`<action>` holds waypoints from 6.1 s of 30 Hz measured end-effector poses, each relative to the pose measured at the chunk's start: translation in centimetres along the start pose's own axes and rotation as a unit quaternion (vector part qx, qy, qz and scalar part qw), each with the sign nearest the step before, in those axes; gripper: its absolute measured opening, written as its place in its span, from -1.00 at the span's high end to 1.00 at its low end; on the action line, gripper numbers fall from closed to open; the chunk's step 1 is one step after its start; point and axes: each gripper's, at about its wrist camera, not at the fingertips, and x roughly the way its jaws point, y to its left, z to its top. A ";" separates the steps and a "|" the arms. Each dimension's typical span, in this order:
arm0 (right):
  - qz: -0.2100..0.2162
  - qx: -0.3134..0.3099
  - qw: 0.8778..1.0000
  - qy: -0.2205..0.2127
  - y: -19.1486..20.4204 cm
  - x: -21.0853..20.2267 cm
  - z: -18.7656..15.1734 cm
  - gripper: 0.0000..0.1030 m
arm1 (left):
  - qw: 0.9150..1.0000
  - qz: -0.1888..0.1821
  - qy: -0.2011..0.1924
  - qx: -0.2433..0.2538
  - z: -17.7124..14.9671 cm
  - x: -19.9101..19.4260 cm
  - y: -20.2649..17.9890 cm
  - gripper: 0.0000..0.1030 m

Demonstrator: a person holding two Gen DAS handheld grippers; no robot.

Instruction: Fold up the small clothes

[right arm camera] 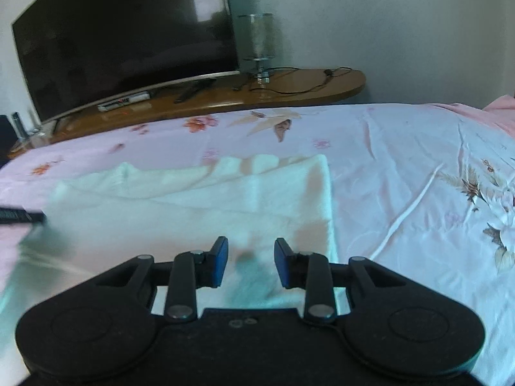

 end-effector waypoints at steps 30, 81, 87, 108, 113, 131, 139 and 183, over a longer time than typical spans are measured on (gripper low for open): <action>-0.045 0.044 0.996 0.067 -0.2 -23.9 -18.2 0.11 | 0.994 -0.007 0.099 0.045 -19.3 -21.0 2.8 -0.61; 0.041 0.085 0.996 0.006 -0.3 -23.4 -11.2 0.82 | 0.987 -0.139 -0.010 -0.083 -11.1 -22.8 5.3 0.92; 0.046 0.087 0.995 -0.028 -0.8 -18.5 -5.9 0.82 | 0.987 -0.125 -0.033 -0.099 -6.3 -18.0 3.9 0.92; 0.058 0.131 0.990 -0.012 -5.0 3.9 6.0 0.83 | 0.986 -0.063 -0.032 -0.151 6.7 3.5 -0.2 0.92; 0.049 0.126 0.991 0.015 -5.0 7.8 7.1 0.81 | 0.991 -0.036 -0.005 -0.126 7.4 6.8 -1.6 0.92; -0.009 0.045 0.999 0.005 -5.1 7.7 6.2 0.10 | 0.998 -0.007 -0.026 -0.056 8.6 3.8 -0.5 -0.88; 0.003 0.042 0.999 0.020 -4.9 9.5 6.0 0.22 | 1.000 -0.010 -0.005 -0.002 5.7 4.7 -3.1 -0.88; 0.049 -0.032 0.998 -0.001 1.1 6.2 5.1 0.56 | 1.000 0.016 -0.015 -0.001 4.7 3.0 -5.6 -0.88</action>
